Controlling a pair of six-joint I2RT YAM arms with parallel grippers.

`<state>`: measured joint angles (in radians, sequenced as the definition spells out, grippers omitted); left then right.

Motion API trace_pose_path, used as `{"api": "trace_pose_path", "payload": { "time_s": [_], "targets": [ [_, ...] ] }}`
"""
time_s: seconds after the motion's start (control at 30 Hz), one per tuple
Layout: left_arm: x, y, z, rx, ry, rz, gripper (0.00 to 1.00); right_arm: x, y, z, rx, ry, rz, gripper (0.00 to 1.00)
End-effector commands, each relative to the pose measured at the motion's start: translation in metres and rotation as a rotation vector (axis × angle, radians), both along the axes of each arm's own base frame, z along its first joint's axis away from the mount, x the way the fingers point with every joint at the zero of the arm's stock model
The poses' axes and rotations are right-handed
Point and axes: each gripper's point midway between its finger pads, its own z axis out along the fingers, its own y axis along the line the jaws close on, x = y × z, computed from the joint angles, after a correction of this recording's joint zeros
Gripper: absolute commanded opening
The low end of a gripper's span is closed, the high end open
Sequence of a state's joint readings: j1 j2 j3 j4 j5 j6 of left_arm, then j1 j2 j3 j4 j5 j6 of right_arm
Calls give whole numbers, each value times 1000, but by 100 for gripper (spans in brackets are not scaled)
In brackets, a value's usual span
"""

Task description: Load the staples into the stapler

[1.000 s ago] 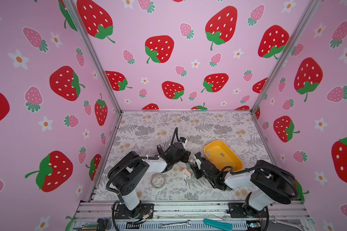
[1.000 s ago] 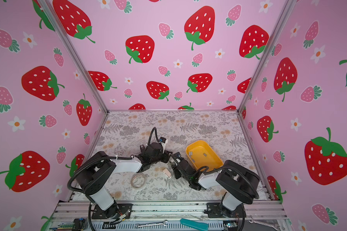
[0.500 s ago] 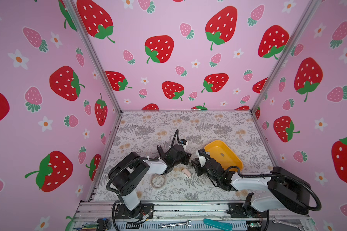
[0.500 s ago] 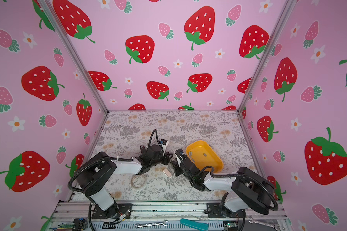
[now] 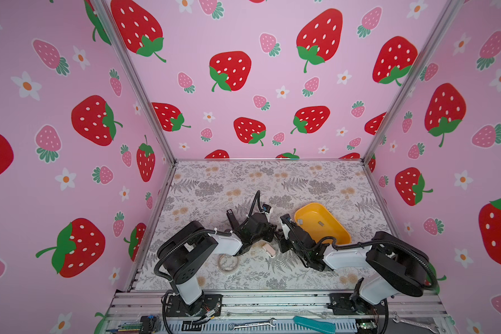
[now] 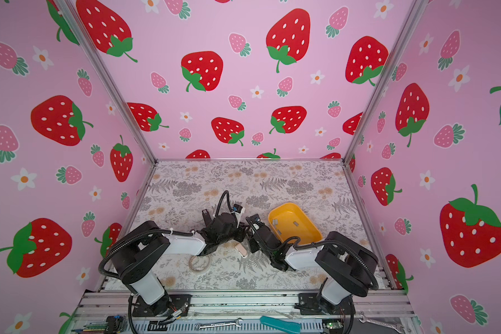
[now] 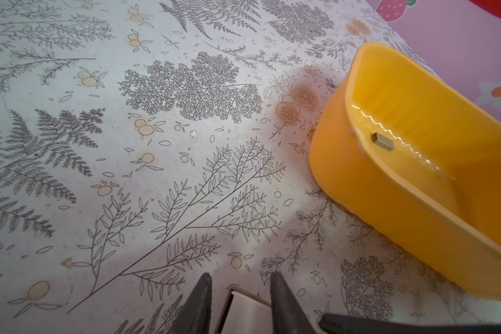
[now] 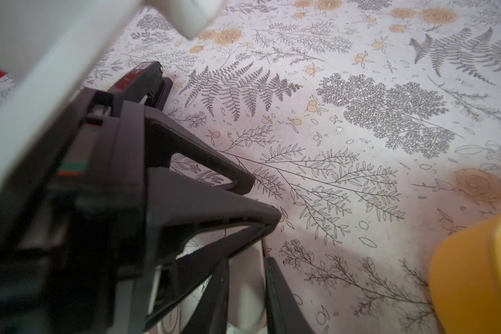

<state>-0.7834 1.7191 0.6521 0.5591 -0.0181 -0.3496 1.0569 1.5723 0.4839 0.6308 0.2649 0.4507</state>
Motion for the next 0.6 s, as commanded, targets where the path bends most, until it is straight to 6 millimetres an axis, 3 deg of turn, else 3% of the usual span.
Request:
{"api": "trace_pose_path", "payload": {
  "time_s": [0.0,0.57],
  "targets": [
    [1,0,4,-10,-29,10,37,4,0,-3,-1,4,-21,24],
    [-12,14,21,-23,-58,38,37,-1,-7,-26,-29,38,-17,23]
  ]
}}
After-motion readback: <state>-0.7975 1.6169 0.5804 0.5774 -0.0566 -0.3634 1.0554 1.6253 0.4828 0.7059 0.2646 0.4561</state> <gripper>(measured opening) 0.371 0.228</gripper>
